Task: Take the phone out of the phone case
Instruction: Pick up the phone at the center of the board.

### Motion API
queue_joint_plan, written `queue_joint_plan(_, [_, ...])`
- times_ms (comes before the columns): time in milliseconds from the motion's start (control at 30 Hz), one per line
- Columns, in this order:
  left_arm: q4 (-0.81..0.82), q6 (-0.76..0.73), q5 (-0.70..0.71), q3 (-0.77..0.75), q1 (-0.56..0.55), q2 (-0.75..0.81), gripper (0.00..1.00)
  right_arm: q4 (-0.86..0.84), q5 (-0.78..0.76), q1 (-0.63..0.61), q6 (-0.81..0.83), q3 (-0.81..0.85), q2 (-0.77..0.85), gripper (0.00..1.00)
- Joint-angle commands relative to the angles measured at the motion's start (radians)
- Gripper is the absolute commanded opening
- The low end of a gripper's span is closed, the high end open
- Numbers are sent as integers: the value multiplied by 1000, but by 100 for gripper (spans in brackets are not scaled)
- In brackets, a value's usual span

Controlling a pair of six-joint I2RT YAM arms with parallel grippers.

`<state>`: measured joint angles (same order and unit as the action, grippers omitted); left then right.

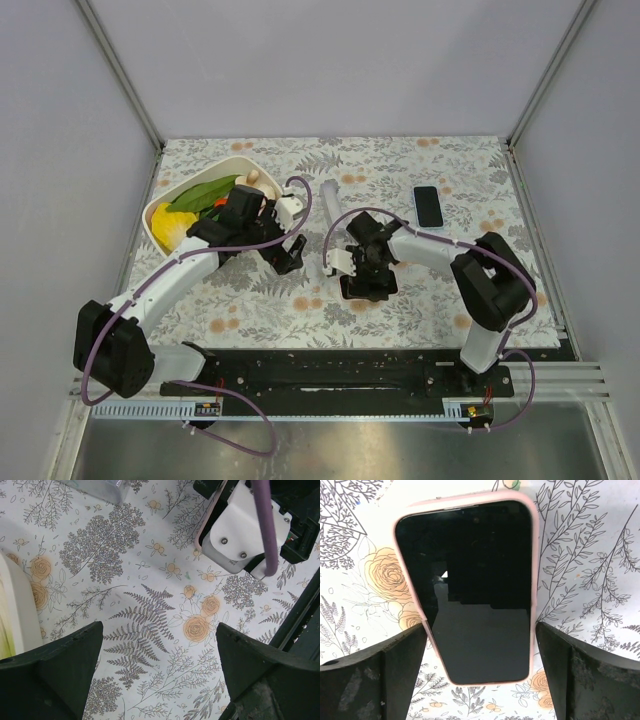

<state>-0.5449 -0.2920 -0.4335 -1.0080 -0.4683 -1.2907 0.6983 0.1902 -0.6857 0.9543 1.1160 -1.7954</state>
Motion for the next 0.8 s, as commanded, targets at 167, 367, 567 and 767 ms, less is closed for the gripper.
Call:
queue_joint_plan(167, [30,-1,-8,2,10,36,98,-123,-58,-35,-107,-113,42,99])
queue_joint_plan(367, [22,4,-5,-4,13,30,98,-86,-74,-38,-83,-101,8,82])
queue_joint_plan(567, [80,51,15,23,43,27,98,-72,-52,-38,-92,-81,17,40])
queue_joint_plan(767, [155,157,-74,39,143,-10,98,-86,26,-40,-164,-64,74,17])
